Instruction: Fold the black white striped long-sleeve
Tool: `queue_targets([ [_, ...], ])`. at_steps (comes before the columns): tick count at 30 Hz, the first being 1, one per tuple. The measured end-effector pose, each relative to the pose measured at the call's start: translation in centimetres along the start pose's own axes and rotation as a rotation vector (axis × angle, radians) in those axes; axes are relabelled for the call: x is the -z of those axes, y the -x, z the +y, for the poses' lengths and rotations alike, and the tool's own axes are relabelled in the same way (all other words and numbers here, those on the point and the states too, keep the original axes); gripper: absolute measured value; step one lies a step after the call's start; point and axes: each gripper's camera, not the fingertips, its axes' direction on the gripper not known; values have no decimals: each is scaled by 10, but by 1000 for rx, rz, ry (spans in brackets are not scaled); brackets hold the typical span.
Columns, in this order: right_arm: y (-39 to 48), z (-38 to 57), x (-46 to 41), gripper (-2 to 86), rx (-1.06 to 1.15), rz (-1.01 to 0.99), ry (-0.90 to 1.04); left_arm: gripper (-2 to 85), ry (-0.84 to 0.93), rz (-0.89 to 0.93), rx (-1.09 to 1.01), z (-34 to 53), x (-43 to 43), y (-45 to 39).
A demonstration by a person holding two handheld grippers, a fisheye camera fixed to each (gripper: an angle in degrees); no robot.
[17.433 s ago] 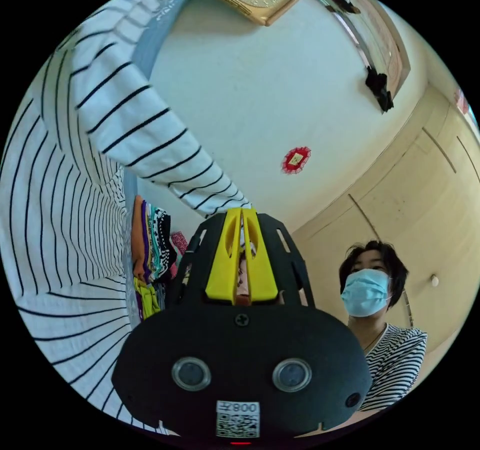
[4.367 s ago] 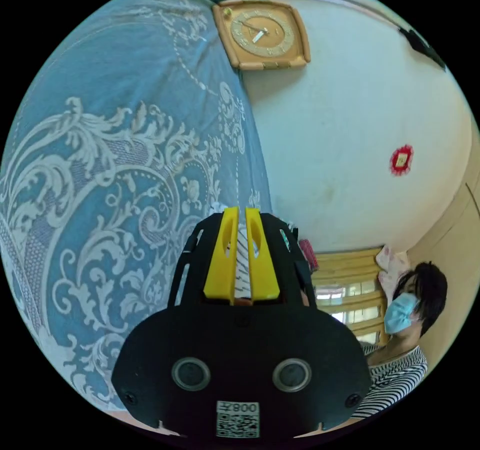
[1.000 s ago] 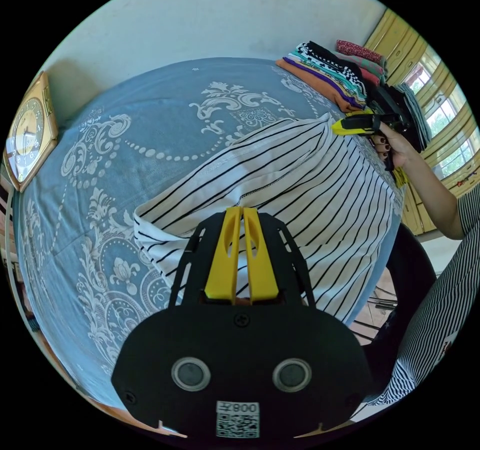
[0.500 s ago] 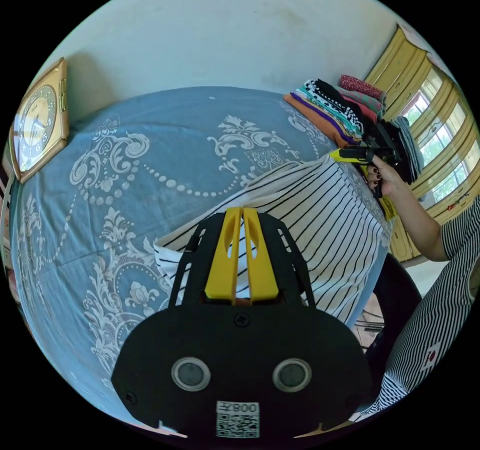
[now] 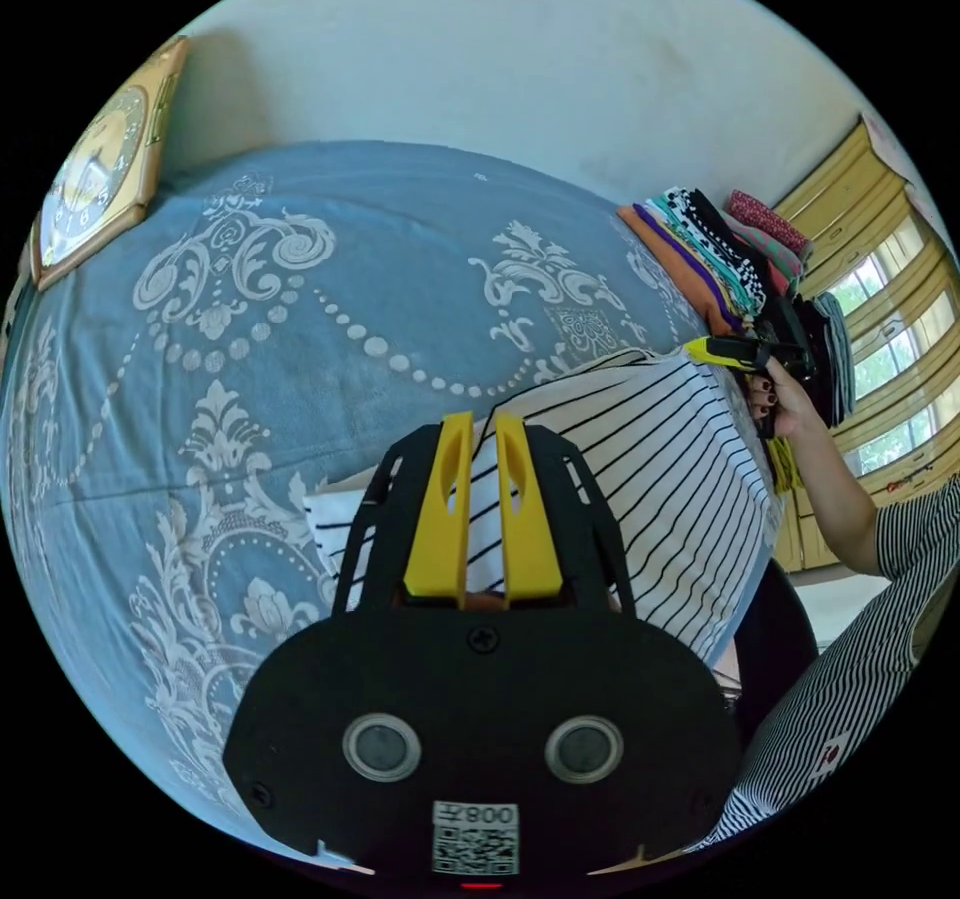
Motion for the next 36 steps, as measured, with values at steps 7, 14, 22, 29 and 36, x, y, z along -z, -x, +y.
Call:
queue_targets([
  [7,21,46,35,23,98,170,-46,33,-107,24,81,81,0,10],
  [14,11,51,8,18,102,313,72,29,-27,6,182,137,-43,35],
  [22,7,124,77,44,105,164,39,54,-74,96,298,231,-33,48],
  [29,-16,232,126,57,26,35,112,83,-43,256,560,365,-39,55],
  [36,-22,300,155,67,4,21,143,81,46,294,568,414,-76,38],
])
